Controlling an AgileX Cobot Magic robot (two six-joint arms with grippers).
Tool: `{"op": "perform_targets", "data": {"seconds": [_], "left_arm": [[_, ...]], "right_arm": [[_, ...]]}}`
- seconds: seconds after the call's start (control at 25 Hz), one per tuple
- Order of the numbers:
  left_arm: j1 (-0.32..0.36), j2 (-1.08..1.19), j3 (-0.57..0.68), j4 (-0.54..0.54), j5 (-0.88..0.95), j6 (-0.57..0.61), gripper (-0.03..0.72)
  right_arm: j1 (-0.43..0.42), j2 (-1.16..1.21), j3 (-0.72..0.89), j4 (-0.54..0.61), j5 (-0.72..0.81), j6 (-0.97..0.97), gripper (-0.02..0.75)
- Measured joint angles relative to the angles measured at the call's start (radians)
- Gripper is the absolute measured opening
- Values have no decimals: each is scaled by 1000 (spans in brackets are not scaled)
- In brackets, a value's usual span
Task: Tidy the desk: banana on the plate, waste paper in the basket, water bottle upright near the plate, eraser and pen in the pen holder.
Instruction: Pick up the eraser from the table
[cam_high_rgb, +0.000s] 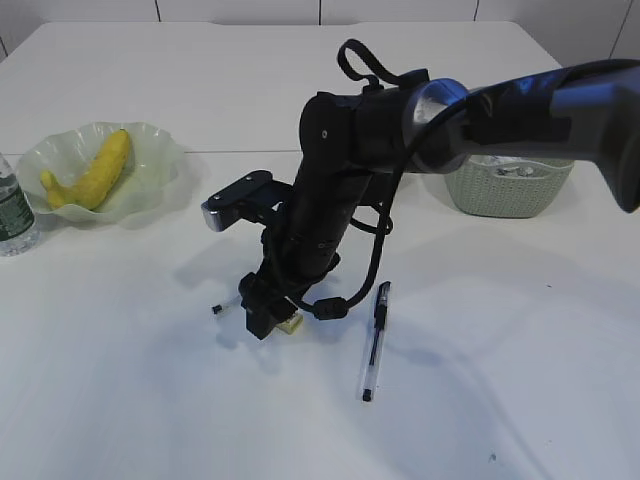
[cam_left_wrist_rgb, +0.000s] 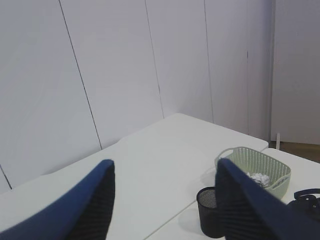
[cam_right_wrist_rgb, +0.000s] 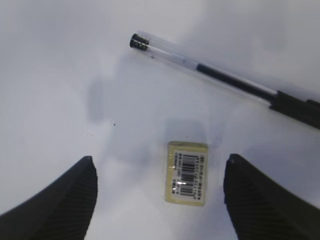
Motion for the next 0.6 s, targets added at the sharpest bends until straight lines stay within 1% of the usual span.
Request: {"op": "perform_targets", "data": {"seconds": [0.6], "left_arm": [[0, 0, 0, 2, 23, 0, 443]], "right_arm": [[0, 0, 0, -38, -33, -2, 586]]}}
